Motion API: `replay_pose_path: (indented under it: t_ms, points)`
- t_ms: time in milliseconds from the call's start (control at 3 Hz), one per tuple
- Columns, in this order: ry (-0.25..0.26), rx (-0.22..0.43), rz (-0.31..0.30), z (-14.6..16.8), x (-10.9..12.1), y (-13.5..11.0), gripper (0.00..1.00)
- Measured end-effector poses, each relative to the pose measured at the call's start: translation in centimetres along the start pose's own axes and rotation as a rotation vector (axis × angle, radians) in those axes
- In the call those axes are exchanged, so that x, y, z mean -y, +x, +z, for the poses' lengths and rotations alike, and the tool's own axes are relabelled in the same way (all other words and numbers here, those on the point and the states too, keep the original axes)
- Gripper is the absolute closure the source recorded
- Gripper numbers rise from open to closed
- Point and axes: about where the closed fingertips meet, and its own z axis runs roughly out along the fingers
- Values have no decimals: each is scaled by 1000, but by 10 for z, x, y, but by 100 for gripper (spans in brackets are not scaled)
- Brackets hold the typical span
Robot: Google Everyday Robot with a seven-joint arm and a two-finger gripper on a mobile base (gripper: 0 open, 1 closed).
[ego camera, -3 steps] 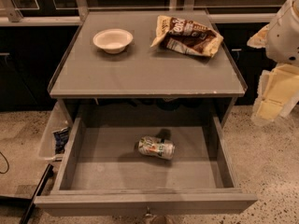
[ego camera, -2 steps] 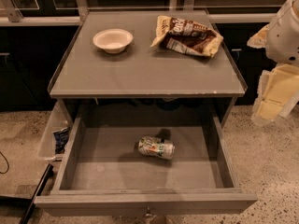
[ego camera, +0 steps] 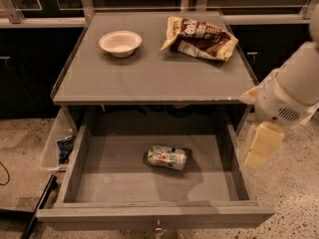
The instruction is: Pick 7up can from top drawer and place on counter
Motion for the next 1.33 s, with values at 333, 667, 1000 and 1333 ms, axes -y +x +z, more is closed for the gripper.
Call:
replay_pose_path:
  t_ms: [333, 667, 1000, 1333]
  points:
    - [-96, 38, 0, 63, -15, 2, 0]
    - [-79, 110, -58, 95, -25, -9, 0]
    - [-51, 121, -70, 96, -19, -13, 0]
    - [-56, 126, -73, 98, -20, -14, 0]
